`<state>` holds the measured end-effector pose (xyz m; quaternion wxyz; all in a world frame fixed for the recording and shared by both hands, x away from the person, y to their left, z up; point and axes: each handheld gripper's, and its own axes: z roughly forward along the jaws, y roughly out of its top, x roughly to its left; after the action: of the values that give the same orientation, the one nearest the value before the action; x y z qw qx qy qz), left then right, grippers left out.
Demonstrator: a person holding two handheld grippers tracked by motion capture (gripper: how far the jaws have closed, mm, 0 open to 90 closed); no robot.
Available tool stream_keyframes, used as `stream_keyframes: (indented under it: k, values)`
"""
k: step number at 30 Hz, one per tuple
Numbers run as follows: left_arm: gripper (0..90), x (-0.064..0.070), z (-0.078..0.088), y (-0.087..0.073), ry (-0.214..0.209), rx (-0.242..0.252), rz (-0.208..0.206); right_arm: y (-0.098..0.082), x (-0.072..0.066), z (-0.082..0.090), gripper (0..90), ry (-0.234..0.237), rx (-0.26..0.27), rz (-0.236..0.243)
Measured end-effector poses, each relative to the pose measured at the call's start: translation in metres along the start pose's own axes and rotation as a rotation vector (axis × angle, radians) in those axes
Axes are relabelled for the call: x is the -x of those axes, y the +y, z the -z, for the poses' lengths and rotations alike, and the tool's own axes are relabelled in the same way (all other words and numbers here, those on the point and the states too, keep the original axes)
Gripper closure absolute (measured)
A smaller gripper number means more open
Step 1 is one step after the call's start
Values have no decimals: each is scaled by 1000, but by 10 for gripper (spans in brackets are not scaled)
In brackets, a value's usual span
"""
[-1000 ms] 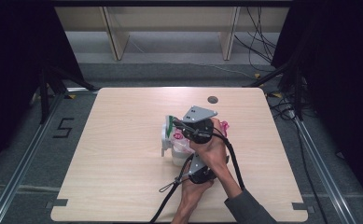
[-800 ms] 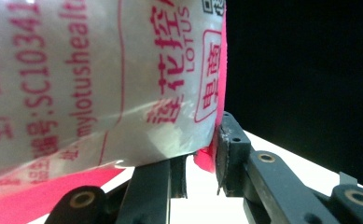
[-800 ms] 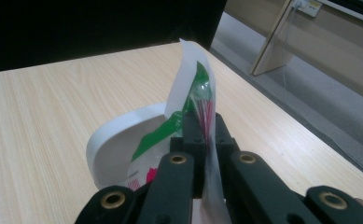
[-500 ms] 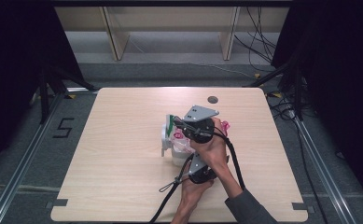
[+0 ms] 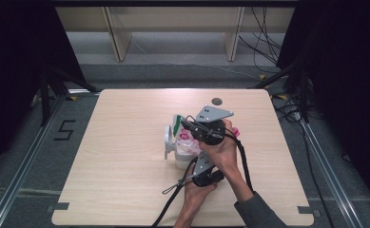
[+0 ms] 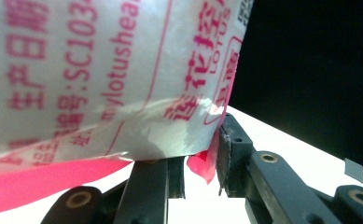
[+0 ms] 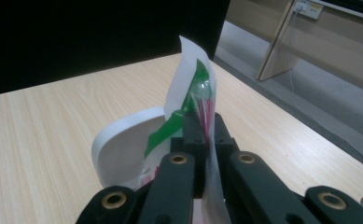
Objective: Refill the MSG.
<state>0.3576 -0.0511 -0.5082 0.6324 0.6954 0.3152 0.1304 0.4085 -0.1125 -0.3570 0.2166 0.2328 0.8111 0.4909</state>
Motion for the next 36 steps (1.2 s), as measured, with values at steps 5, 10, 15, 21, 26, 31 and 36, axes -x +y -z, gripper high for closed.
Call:
stream_keyframes:
  k: [5, 10, 15, 21, 26, 31, 36]
  values:
    - [722, -2, -1, -2, -4, -23, 0, -3, 6, 8, 900, 14, 24, -34]
    - [710, -3, 0, -1, -21, -27, 0, -2, 8, 18, 900, 17, 46, -59]
    - [697, -4, 1, -1, -10, -41, -2, -2, 11, 27, 900, 31, 67, -72]
    - [681, -5, 1, -1, -2, -54, -10, -4, 15, 33, 900, 42, 92, -113]
    - [670, -7, 2, -1, -4, -54, -10, -4, 18, 39, 900, 40, 107, -95]
    - [664, -7, 3, 0, 6, -60, -5, -6, 23, 46, 900, 29, 131, -112]
    - [640, -9, 5, 0, 7, -71, -9, -9, 26, 51, 900, 45, 137, -136]
